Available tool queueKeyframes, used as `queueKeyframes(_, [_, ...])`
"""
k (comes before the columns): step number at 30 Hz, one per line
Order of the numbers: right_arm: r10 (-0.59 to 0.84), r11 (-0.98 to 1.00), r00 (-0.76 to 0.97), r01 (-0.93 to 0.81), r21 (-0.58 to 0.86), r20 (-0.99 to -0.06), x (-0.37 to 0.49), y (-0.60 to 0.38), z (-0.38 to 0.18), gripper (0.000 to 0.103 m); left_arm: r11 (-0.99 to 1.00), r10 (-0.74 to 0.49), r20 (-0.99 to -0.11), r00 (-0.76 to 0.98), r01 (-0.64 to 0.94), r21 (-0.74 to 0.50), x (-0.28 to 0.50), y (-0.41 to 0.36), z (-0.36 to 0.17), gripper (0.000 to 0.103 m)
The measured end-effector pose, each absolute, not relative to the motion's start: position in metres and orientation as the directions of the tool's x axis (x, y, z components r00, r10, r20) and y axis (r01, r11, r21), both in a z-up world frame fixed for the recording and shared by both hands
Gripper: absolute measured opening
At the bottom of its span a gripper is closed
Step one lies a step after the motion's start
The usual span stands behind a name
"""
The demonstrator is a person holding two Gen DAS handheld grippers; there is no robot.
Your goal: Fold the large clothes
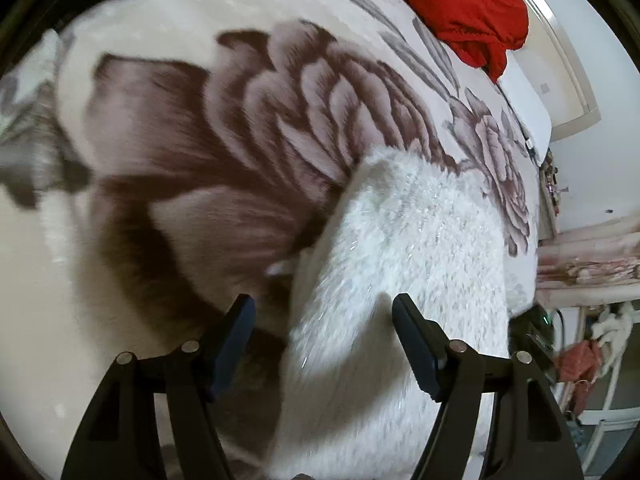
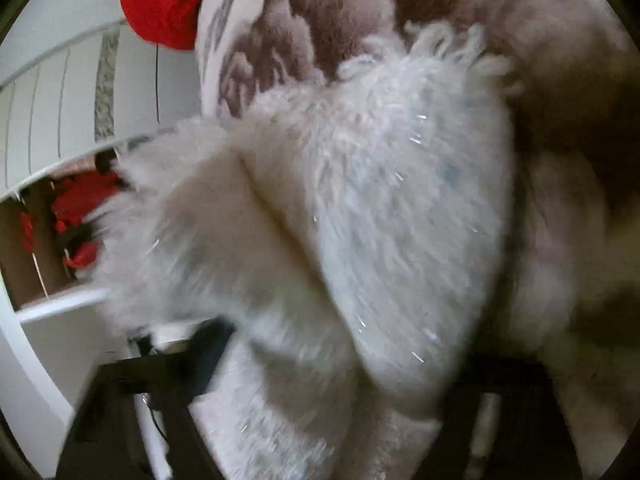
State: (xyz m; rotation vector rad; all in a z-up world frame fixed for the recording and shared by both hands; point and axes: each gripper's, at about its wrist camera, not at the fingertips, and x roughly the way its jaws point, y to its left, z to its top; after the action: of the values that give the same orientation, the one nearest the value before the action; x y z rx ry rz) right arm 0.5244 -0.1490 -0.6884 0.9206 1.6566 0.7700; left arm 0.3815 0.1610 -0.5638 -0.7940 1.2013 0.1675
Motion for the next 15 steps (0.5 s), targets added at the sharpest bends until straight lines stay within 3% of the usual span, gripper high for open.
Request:
queueKeyframes(2, [0.892, 0.440, -0.039, 0.299, 0.847, -0.449, 0.504, -0.168, -0.679, 0.036, 0.730, -0.254, -0.879, 0.403, -0.516, -0.448, 0.368, 0.164, -0.549, 0.069])
queueKeyframes(5, [0.909, 0.290, 0.148, 0.451, 0.844, -0.391, 0.449, -0.188, -0.668, 0.034, 0.723, -0.235, -0.878, 0.417, -0.529, -0.444, 0.349, 0.165, -0.534, 0.069])
queueKeyframes(8, [0.902, 0.001, 0.347, 0.593, 0.805, -0.257, 0.363, -0.191, -0.666, 0.034, 0.745, -0.244, -0.886, 0.395, -0.508, -0.432, 0.322, 0.151, -0.521, 0.069])
queueKeyframes(10, [0.889, -0.008, 0.367, 0.610, 0.793, -0.273, 0.319, -0.183, -0.660, 0.034, 0.770, -0.251, -0.896, 0.367, -0.485, -0.415, 0.312, 0.133, -0.522, 0.069])
queueKeyframes(12, [0.901, 0.052, 0.292, 0.662, 0.748, -0.321, 0.279, -0.175, -0.667, 0.040, 0.792, -0.265, -0.905, 0.333, -0.459, -0.402, 0.306, 0.114, -0.530, 0.069])
queueKeyframes(14, [0.902, 0.145, 0.189, 0.716, 0.683, -0.389, 0.252, -0.175, -0.685, 0.056, 0.822, -0.258, -0.920, 0.293, -0.434, -0.369, 0.302, 0.088, -0.546, 0.069])
queueKeyframes(15, [0.888, 0.214, 0.136, 0.722, 0.658, -0.438, 0.246, -0.181, -0.690, 0.057, 0.829, -0.248, -0.919, 0.306, -0.424, -0.365, 0.301, 0.080, -0.551, 0.070])
